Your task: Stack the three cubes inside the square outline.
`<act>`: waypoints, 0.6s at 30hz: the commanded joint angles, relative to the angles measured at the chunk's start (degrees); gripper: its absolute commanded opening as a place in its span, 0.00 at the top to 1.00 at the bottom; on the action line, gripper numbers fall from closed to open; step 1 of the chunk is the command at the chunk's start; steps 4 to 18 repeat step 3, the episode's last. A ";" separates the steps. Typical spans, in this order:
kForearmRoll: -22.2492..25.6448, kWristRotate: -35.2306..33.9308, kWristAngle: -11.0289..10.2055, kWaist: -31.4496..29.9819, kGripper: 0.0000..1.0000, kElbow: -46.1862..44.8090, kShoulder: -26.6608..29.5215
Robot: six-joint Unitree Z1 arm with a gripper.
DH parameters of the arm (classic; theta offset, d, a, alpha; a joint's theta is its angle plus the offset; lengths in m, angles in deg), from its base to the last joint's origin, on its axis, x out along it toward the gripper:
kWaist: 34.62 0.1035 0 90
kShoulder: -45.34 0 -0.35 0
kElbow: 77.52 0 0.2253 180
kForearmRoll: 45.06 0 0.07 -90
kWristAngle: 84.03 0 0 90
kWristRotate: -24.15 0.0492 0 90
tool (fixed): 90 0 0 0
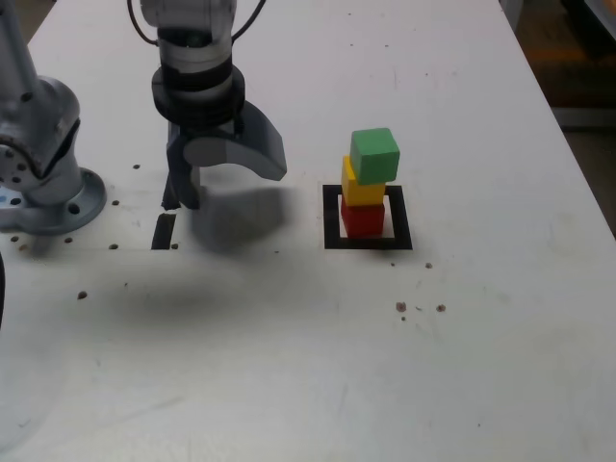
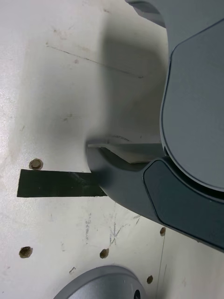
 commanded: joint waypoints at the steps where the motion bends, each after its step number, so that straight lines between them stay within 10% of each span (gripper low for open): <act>1: -0.34 0.30 0.29 -0.08 0.01 -0.15 -0.14; 18: -0.55 0.42 0.46 -0.08 0.01 -0.18 -0.17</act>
